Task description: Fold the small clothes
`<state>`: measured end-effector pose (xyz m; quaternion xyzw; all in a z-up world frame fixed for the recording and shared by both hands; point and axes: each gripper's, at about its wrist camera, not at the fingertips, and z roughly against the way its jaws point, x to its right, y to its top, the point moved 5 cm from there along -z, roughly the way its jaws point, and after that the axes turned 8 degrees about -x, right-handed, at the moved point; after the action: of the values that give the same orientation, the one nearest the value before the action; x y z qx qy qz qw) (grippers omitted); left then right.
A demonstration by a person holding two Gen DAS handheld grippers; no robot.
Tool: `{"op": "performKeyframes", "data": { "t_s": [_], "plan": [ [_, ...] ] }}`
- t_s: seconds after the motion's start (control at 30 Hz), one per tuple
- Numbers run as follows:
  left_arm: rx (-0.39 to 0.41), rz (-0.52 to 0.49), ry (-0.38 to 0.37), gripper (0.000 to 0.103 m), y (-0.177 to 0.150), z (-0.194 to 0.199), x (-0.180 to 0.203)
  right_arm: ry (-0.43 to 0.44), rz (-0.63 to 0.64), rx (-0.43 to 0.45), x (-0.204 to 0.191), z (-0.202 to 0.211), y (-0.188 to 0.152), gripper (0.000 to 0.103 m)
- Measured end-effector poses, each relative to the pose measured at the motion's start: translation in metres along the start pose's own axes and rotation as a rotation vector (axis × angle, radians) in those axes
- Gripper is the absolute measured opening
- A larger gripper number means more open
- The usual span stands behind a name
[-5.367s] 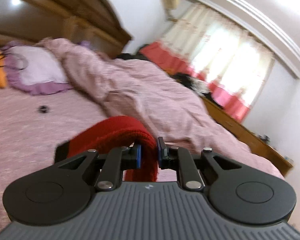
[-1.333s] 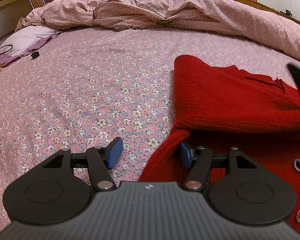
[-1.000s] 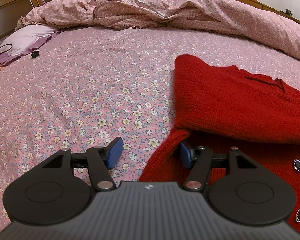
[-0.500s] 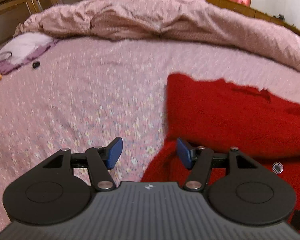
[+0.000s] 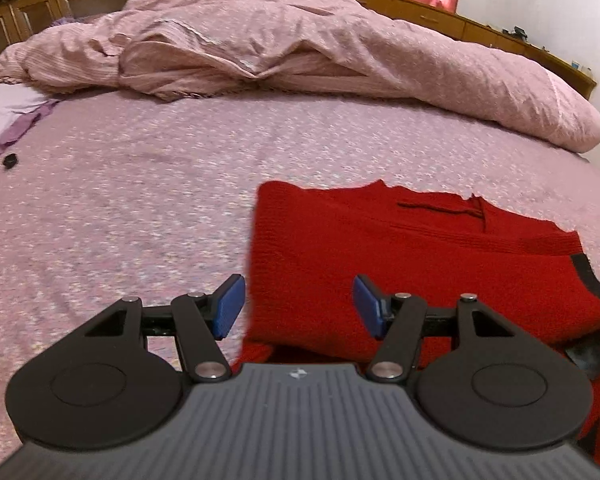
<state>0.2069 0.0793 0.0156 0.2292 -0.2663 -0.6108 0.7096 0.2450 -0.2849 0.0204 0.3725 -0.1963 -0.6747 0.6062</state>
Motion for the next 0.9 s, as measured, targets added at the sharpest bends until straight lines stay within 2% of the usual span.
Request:
{"op": "performKeyframes", "data": {
  "t_s": [0.3, 0.6, 0.9],
  "plan": [
    [-0.034, -0.091, -0.013, 0.066, 0.012, -0.03, 0.024, 0.002, 0.087, -0.061, 0.003, -0.043, 0.006, 0.045],
    [-0.056, -0.107, 0.007, 0.066, 0.018, -0.053, 0.021, 0.003, 0.118, -0.083, 0.006, -0.073, 0.009, 0.046],
    [-0.047, -0.113, 0.021, 0.066, 0.016, -0.06, 0.02, 0.1, 0.142, -0.108, 0.001, -0.078, 0.004, 0.044]
  ]
}}
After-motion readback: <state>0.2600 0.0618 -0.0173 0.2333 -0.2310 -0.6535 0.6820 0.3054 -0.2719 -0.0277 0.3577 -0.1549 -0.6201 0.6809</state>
